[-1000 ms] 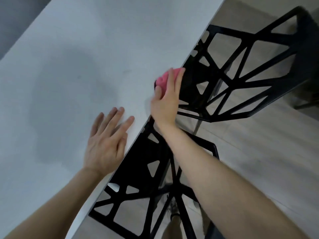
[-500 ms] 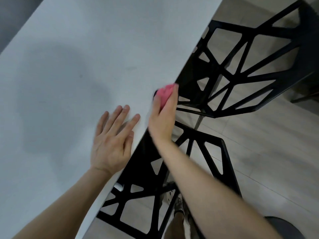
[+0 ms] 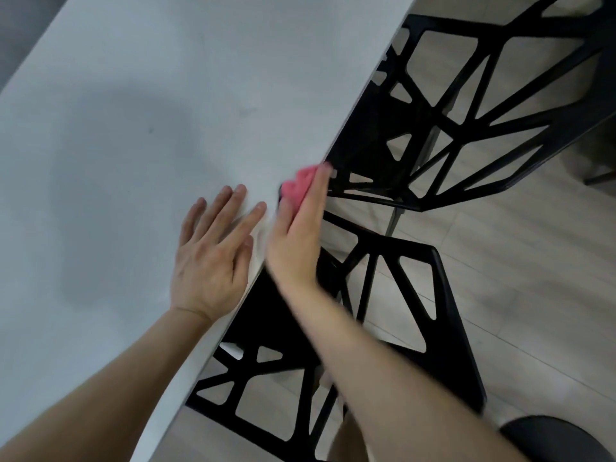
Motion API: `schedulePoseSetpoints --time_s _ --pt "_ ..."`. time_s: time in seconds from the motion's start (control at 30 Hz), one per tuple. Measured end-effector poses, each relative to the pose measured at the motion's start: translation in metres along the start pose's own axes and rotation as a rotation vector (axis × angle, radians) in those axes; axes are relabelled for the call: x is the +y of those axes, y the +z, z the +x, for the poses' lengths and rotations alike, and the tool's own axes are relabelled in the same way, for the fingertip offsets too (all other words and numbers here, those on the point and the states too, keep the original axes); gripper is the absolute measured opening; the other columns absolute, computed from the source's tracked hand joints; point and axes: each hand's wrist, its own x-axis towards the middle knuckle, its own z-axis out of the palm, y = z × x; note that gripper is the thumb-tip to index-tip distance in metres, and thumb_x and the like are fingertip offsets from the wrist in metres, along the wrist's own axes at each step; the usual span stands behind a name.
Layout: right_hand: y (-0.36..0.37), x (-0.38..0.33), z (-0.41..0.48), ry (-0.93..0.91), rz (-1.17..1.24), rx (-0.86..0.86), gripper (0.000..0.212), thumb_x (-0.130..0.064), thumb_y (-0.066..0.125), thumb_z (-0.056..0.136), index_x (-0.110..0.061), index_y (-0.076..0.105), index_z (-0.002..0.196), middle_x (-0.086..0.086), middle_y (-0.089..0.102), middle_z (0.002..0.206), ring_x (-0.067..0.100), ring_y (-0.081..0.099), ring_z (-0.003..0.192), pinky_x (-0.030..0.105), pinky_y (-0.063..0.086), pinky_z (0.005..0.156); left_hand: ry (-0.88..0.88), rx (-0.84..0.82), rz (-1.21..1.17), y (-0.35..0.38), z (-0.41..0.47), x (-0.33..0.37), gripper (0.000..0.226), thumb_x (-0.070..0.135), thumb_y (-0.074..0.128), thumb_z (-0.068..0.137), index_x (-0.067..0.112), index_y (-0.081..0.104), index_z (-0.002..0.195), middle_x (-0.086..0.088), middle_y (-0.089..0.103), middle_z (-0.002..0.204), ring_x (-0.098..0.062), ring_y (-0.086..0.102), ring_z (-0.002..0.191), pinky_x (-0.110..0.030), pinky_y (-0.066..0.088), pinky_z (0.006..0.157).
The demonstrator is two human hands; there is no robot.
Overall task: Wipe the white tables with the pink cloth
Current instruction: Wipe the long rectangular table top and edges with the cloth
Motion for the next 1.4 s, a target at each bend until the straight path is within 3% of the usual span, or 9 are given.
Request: schedulePoseSetpoints --time_s 0.17,0.27,0.37,0.5,0.6,0.83,1.0,1.27,1.4 --pt "-0.008 -0.010 0.102 0.000 -0.081 0.110 0.066 -0.003 0.043 0.113 -0.004 0.010 0.171 0.010 0.009 0.181 0.015 0.013 0.165 -0.009 0.001 0.107 0.019 -0.006 -0.033 -0.001 0.000 -0.003 0.056 0.012 0.039 0.109 0.023 0.052 0.162 -0.003 0.037 0.175 -0.023 0.027 0.166 -0.060 0.025 0.131" --pt "0.010 -0.004 0.011 -0.005 0.004 0.124 0.067 -0.007 0.044 0.114 -0.009 0.011 0.172 0.003 0.008 0.181 -0.009 0.020 0.158 0.005 0.017 0.123 -0.010 -0.008 -0.061 -0.004 0.001 -0.001 0.053 0.015 0.035 0.110 0.016 0.054 0.159 -0.002 0.040 0.174 -0.021 0.029 0.165 -0.060 0.025 0.131" --pt "0.019 0.012 -0.118 0.013 0.040 -0.033 0.072 -0.014 0.044 0.115 -0.026 0.004 0.174 -0.016 0.004 0.181 0.002 0.013 0.165 0.035 0.029 0.132 -0.028 -0.006 -0.095 -0.005 0.001 -0.001 0.053 0.015 0.030 0.110 0.012 0.057 0.155 -0.004 0.044 0.171 -0.019 0.031 0.164 -0.059 0.025 0.131" --pt "0.008 0.023 -0.120 0.079 -0.015 -0.136 0.069 -0.028 0.040 0.117 -0.043 0.001 0.172 -0.021 0.014 0.178 0.004 0.023 0.163 0.032 0.039 0.127 -0.004 0.005 -0.149 -0.001 0.001 -0.006 0.062 0.003 0.035 0.097 0.008 0.058 0.155 -0.008 0.045 0.170 -0.023 0.030 0.165 -0.061 0.022 0.132" --pt "0.000 0.018 -0.040 0.041 -0.078 -0.069 0.067 -0.020 0.039 0.117 -0.030 0.005 0.174 -0.017 0.032 0.172 0.000 0.044 0.150 0.020 0.038 0.118 0.012 0.030 -0.173 -0.001 -0.001 -0.008 0.064 0.001 0.035 0.091 0.007 0.065 0.147 -0.013 0.055 0.162 -0.030 0.040 0.159 -0.061 0.023 0.131" --pt "0.017 0.015 -0.097 -0.028 -0.107 -0.002 0.071 -0.013 0.044 0.115 -0.023 0.007 0.174 -0.006 0.009 0.181 0.009 0.015 0.165 0.012 0.021 0.125 0.077 -0.035 -0.263 -0.027 -0.029 -0.014 0.052 -0.007 0.044 0.087 0.004 0.074 0.128 -0.015 0.064 0.141 -0.033 0.054 0.141 -0.058 0.036 0.124" --pt "0.047 0.039 -0.280 -0.001 -0.031 -0.120 0.075 -0.018 0.047 0.115 -0.031 0.003 0.174 -0.027 0.010 0.177 -0.003 0.019 0.162 0.020 0.027 0.128 0.201 -0.128 -0.115 -0.063 -0.143 -0.063 0.045 0.009 0.046 0.103 0.017 0.067 0.142 -0.007 0.058 0.156 -0.029 0.045 0.153 -0.057 0.029 0.129" --pt "0.034 0.019 -0.126 0.095 -0.075 0.087 0.067 -0.022 0.047 0.115 -0.018 0.014 0.173 -0.002 0.023 0.179 0.013 0.025 0.163 0.036 0.023 0.134 0.265 -0.141 0.010 -0.059 -0.193 -0.093 0.055 0.028 0.031 0.114 0.030 0.041 0.168 0.001 0.026 0.180 -0.024 0.022 0.167 -0.062 0.022 0.131" --pt "0.053 0.018 -0.197 0.016 -0.020 0.105 0.067 -0.016 0.046 0.115 -0.016 0.013 0.173 -0.005 0.015 0.181 0.014 0.020 0.166 0.042 0.024 0.135 0.277 -0.135 0.015 -0.059 -0.195 -0.097 0.055 0.031 0.028 0.115 0.030 0.039 0.169 0.001 0.025 0.180 -0.024 0.021 0.168 -0.062 0.022 0.131"
